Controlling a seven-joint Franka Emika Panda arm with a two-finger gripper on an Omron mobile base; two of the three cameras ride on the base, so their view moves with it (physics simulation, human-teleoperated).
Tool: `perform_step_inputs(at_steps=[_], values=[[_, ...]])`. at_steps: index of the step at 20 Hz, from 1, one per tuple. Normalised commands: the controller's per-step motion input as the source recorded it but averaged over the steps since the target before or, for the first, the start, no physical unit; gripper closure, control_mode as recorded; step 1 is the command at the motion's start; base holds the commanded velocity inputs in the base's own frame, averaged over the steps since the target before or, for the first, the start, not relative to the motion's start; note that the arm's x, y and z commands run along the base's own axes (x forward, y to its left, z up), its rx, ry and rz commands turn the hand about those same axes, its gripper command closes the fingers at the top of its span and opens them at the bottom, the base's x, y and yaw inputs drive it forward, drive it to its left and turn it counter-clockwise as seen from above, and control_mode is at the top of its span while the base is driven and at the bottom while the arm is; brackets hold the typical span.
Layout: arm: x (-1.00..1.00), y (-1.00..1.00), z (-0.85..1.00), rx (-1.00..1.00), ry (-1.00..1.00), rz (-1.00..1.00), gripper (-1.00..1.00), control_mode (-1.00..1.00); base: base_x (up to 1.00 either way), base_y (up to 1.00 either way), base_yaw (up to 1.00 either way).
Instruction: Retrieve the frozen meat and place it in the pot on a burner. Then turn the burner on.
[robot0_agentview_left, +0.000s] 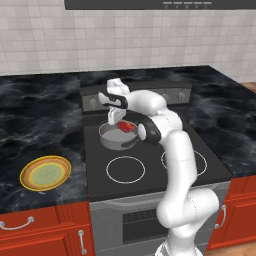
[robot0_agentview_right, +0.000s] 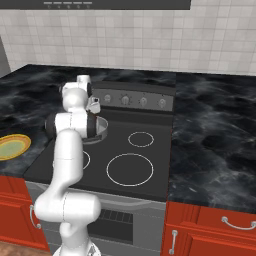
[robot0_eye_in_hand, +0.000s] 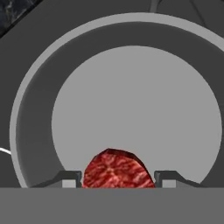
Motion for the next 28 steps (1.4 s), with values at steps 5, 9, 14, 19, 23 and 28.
perform_step_inputs(at_steps=[5, 9, 14, 19, 23, 28], values=[[0.00, 0.00, 0.00, 0.00, -0.07, 0.00, -1.00, -1.00, 0.00, 0.00, 0.00], [0.00, 0.00, 0.00, 0.00, -0.06, 0.00, -1.00, -1.00, 0.00, 0.00, 0.00], [0.00, 0.00, 0.00, 0.00, -0.04, 0.00, -1.00, -1.00, 0.00, 0.00, 0.00], [-0.02, 0.00, 0.00, 0.00, -0.01, 0.00, -1.00, -1.00, 0.00, 0.00, 0.00], [-0.21, 0.00, 0.10, 0.01, -0.09, 0.00, -1.00, -1.00, 0.00, 0.00, 0.00], [-0.42, -0.04, 0.07, 0.12, -0.18, -0.04, -1.00, -1.00, 0.00, 0.00, 0.00]])
